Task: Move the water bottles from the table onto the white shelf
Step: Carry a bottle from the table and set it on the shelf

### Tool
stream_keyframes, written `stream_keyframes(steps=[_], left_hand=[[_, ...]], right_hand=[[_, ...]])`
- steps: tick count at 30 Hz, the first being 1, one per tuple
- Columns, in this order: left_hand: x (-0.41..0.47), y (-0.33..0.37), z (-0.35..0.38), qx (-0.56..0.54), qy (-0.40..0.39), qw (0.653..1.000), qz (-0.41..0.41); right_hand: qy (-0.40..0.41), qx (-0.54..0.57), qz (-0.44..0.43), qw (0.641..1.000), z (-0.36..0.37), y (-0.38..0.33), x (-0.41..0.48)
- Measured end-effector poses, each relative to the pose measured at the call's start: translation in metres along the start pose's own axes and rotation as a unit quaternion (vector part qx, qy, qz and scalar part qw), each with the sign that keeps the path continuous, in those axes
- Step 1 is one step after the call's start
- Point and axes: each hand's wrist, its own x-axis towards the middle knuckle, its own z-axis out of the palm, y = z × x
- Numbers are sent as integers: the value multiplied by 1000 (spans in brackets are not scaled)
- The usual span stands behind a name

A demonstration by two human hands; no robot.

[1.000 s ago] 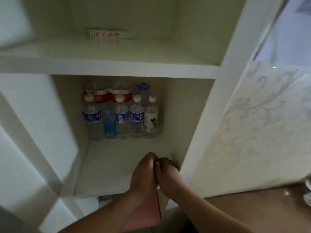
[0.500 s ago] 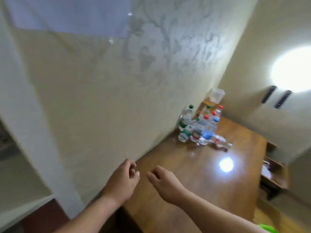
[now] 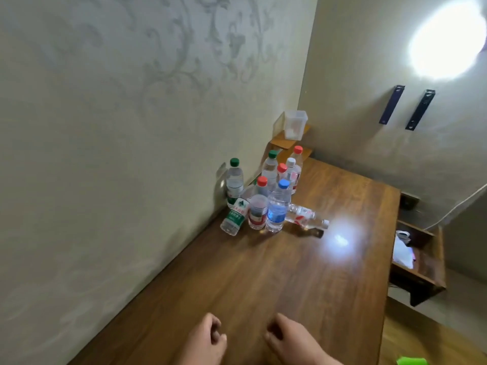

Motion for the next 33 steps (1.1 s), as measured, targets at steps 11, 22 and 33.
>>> stream_keyframes(steps=[11,22,33], left_hand=[[136,208,1,51,104,985,125],[175,277,12,1,153,974,166],[158,263,19,50,134,973,181]], right_hand=[[248,130,-90,956,-171,-12,141],[236,146,-166,946,-226,-48,183],[222,149,-167,949,-201,-31,169]])
